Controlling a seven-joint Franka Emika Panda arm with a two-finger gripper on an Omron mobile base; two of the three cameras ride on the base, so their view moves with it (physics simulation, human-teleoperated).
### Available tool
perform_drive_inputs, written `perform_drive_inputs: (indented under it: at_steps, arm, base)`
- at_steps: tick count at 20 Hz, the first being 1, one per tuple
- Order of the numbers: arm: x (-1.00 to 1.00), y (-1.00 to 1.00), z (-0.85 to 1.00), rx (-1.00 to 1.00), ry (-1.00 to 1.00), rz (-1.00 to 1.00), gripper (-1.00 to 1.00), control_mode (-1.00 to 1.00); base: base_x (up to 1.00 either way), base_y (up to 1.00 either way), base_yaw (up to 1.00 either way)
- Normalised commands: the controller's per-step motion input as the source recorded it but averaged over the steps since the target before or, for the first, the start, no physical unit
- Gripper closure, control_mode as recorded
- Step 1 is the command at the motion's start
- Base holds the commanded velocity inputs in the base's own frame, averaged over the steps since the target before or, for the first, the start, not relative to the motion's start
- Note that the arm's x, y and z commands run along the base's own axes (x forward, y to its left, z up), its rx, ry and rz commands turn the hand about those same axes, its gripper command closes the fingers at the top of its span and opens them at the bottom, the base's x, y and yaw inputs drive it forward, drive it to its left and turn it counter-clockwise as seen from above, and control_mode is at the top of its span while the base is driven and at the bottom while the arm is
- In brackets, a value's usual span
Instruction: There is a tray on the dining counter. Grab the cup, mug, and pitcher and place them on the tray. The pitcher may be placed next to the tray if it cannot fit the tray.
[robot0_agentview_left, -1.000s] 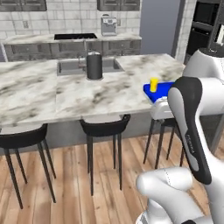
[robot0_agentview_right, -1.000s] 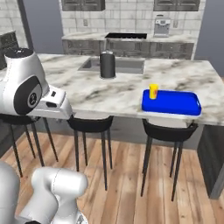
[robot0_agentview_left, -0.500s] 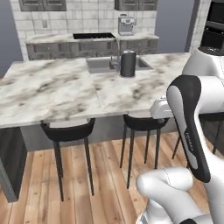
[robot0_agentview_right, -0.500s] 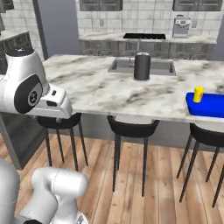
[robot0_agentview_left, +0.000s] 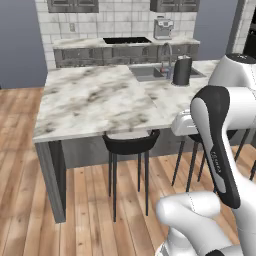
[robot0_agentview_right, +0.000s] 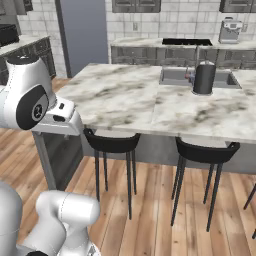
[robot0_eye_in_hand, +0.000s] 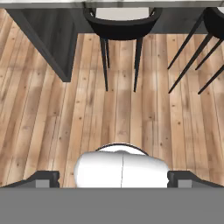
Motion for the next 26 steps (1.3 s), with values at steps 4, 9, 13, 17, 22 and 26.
perform_drive_inputs:
  at_steps: [4, 9, 13, 17, 22, 26]
  arm:
    - [0.00, 0.00, 0.00, 0.00, 0.00, 0.00, -1.00, 1.00]
    - [0.00, 0.00, 0.00, 0.00, 0.00, 0.00, -1.00, 1.00]
    - [0.00, 0.00, 0.00, 0.00, 0.00, 0.00, -1.00, 1.00]
    - [0.00, 0.00, 0.00, 0.00, 0.00, 0.00, -1.00, 1.00]
    - [0.00, 0.00, 0.00, 0.00, 0.00, 0.00, -1.00, 1.00]
    - [0.00, 0.00, 0.00, 0.00, 0.00, 0.00, -1.00, 1.00]
  base:
    - [0.00, 1.00, 0.00]
    - [0.00, 1.00, 0.00]
    - [-0.12, 1.00, 0.00]
    - [-0.01, 1.00, 0.00]
    - [0.00, 1.00, 0.00]
    - [0.19, 1.00, 0.00]
